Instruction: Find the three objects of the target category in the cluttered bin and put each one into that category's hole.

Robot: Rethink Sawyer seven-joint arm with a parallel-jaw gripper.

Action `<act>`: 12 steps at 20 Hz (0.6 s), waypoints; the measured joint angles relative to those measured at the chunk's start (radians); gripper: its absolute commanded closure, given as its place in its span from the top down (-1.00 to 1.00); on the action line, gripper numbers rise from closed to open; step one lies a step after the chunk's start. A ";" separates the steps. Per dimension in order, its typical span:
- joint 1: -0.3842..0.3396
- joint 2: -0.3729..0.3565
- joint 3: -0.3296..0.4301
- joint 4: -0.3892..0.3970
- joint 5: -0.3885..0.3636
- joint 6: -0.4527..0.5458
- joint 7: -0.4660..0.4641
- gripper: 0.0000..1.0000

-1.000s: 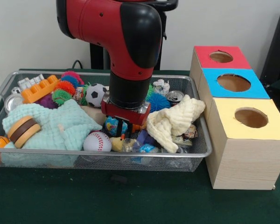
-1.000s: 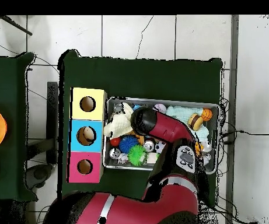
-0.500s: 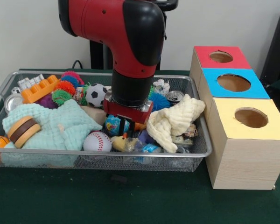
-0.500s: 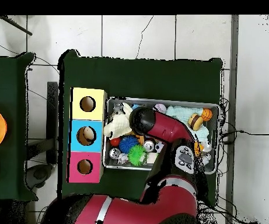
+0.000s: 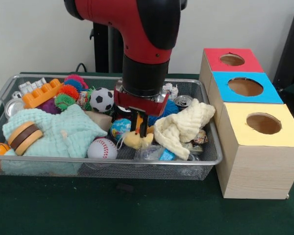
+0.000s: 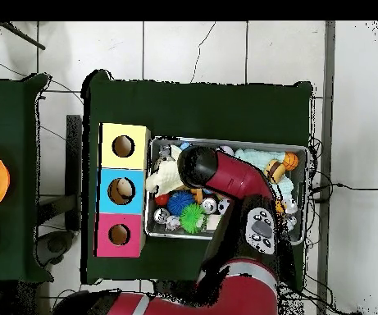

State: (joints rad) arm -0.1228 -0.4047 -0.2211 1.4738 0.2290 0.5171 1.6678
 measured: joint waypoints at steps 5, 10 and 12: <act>0.001 -0.041 -0.002 -0.001 0.000 0.045 0.000 -1.00; 0.001 -0.073 -0.005 -0.011 0.000 0.075 0.000 -1.00; 0.001 -0.080 -0.005 -0.012 0.000 0.079 0.000 -1.00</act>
State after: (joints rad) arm -0.1221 -0.4843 -0.2263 1.4613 0.2288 0.5958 1.6678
